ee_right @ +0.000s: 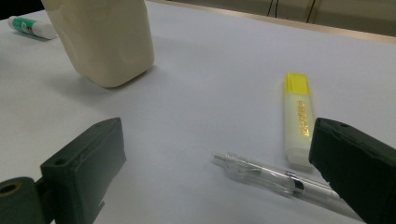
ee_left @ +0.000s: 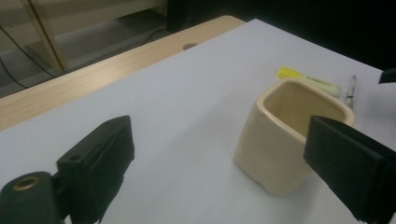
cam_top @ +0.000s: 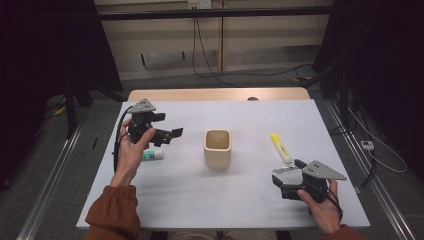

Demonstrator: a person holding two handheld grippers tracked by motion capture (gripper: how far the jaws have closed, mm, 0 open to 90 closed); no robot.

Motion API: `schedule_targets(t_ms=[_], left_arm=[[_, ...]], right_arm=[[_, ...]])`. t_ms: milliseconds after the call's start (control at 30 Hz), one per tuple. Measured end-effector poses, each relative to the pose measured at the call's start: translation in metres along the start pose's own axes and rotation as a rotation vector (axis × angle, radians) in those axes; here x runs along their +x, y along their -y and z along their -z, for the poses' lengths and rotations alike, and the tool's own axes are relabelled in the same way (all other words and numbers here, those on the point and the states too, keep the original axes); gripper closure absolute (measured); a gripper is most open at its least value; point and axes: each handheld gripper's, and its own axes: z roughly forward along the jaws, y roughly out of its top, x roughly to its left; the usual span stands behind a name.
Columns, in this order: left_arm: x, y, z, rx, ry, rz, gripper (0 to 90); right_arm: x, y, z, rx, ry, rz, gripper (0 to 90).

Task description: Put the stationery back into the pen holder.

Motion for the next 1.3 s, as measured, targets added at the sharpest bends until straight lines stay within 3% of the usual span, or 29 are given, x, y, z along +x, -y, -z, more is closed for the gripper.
schedule_targets(t_ms=[100,167,267,433,533,667,800,967,1067,1167,1300], left_arm=[[0.002,0.001,0.002,0.018,0.0,-0.009,11.6],[0.004,0.002,0.004,0.046,0.041,-0.013,12.9],[0.006,0.004,0.005,0.069,0.052,-0.029,13.1],[0.009,0.006,0.005,0.1,0.057,-0.09,12.9],[0.008,0.007,0.004,0.154,0.03,-0.165,11.5],[0.008,0.01,0.003,0.181,0.021,-0.173,11.1],[0.011,0.012,0.009,0.211,0.009,-0.235,8.9],[0.017,0.018,0.009,0.239,-0.024,-0.267,8.1],[0.024,0.024,0.006,0.299,0.036,-0.321,7.2],[0.029,0.03,0.0,0.349,0.023,-0.328,6.5],[0.037,0.037,-0.005,0.405,0.046,-0.382,7.2]], right_arm=[[0.0,0.0,0.0,-0.003,-0.005,-0.002,3.2],[-0.001,0.0,-0.001,0.0,-0.007,-0.001,3.2],[0.0,-0.001,-0.004,0.002,-0.012,0.0,3.2],[0.002,-0.002,-0.004,0.003,-0.02,0.011,3.5],[0.001,-0.002,-0.004,0.001,-0.014,0.007,3.1],[0.001,-0.002,-0.004,0.005,-0.014,0.01,3.2],[0.002,-0.002,-0.004,0.005,-0.015,0.012,3.2],[0.003,-0.002,-0.005,0.008,-0.014,0.01,3.2],[0.002,-0.002,-0.005,0.009,-0.012,0.012,3.2],[0.002,-0.002,-0.005,0.008,-0.016,0.011,3.2],[0.002,-0.002,-0.005,0.007,-0.013,0.009,3.1]])
